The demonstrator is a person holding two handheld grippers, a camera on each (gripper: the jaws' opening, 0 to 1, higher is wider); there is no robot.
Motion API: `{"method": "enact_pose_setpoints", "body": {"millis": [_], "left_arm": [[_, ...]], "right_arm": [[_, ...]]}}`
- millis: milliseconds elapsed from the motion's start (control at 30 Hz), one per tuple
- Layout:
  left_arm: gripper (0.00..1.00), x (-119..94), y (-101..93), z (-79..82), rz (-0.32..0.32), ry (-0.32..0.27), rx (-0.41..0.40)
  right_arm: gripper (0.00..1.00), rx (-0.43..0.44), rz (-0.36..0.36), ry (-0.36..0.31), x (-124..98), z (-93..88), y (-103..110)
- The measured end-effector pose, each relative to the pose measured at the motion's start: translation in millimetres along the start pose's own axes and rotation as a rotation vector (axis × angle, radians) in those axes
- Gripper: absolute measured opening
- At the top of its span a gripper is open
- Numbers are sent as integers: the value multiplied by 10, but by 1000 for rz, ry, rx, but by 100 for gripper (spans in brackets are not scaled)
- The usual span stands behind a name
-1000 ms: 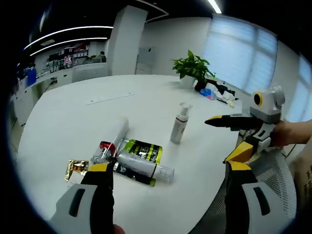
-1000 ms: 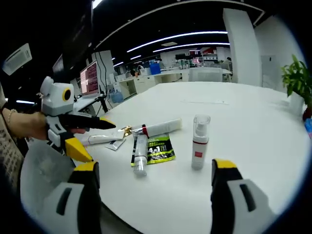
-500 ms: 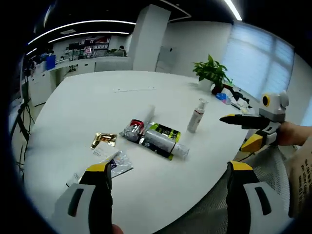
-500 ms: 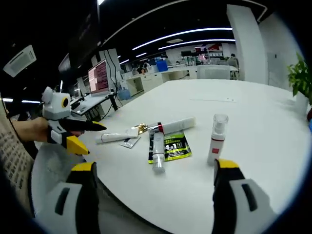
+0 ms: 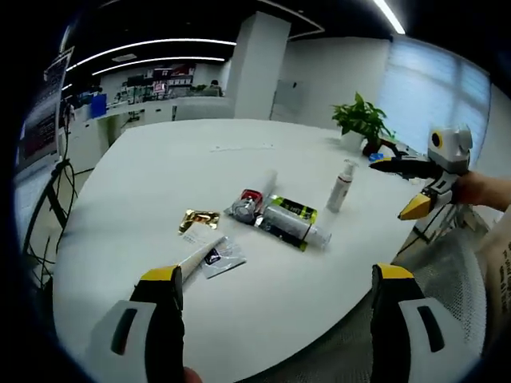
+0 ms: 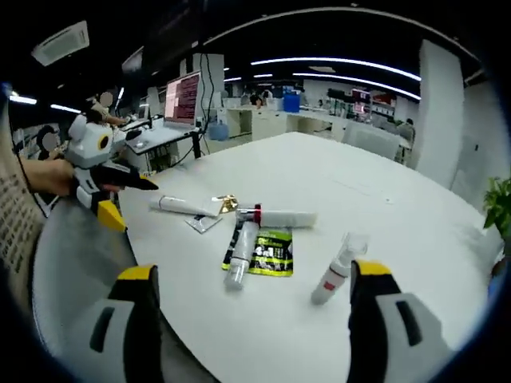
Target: Arrange the skincare products in the storage area until every visible bottle or jar stands upright without overlapping.
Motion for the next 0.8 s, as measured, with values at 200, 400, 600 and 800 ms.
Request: {"method": "enact_pose_setpoints", "body": {"millis": [200,400,600,800], "left_arm": [[95,-9,53,-44,15,-2,-13],[95,-7,64,-39,18,-14,-37],[94,-5,56,-39,25,-12,-18],[94,14,50,-49,21,4,-5]], "right_arm": [[99,-201,94,93,246,304,-190],[94,-371,193,184,575,630,-318],[87,-463,196,324,901,820,-510],[80,-505,288,396,1243,936,-566]]}}
Point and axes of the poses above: the point that each gripper's makers call its tool centre point, and the gripper's own axes: x roughly forward along the fingers, y roughly to its left, z roughly out of its top, the point moved 10 cm from there along -x, roughly backward along the fingers, and after that the axes turned 10 degrees about z, right-handed, at the moved point
